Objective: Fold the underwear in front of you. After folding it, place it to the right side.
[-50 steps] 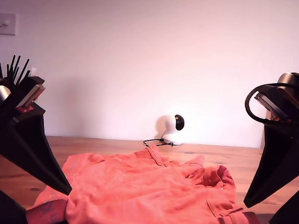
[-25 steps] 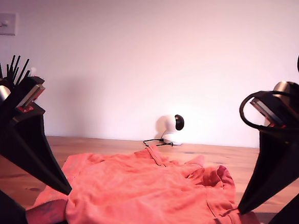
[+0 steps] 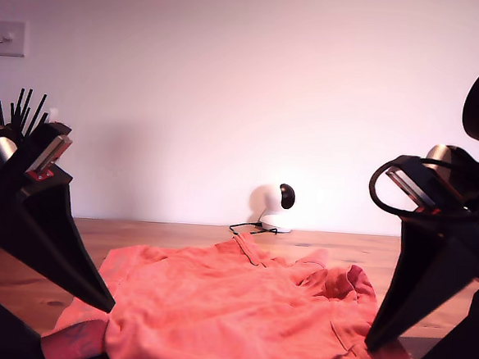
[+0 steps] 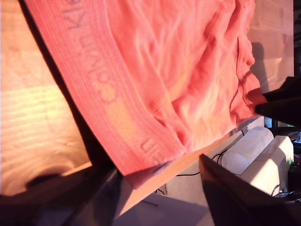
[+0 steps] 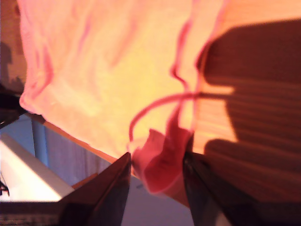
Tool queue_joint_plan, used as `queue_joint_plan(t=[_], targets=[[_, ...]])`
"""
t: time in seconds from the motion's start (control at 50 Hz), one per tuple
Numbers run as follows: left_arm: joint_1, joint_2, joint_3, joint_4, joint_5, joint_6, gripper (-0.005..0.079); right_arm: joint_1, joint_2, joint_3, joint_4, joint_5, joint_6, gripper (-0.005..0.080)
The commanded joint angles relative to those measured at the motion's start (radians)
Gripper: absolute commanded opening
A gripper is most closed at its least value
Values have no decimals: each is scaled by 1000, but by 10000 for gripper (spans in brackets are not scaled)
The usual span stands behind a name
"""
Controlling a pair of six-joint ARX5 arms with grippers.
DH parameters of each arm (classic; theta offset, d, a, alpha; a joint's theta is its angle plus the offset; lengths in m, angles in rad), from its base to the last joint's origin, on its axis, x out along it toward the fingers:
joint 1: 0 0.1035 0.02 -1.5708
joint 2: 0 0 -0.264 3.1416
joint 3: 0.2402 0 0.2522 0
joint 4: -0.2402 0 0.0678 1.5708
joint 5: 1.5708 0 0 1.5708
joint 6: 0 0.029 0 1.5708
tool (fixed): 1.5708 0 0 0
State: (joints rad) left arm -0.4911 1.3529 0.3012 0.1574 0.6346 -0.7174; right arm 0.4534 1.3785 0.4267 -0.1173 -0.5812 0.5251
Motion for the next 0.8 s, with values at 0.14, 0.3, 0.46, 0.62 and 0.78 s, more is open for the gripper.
queue_joint_plan(t=[0.14,0.3,0.46,0.62,0.78], targets=[[-9,29,-19,-19,5,11,460,42,58,-10,27,11,27,318],[-9,29,-19,-22,6,13,459,48,73,-10,50,11,28,263],[-9,29,-18,-22,13,25,459,48,73,-10,68,19,24,34],[-8,28,-18,-23,18,30,459,48,73,-10,68,41,17,-11],[-8,28,-18,-23,50,30,341,48,73,-10,69,40,8,-11]])
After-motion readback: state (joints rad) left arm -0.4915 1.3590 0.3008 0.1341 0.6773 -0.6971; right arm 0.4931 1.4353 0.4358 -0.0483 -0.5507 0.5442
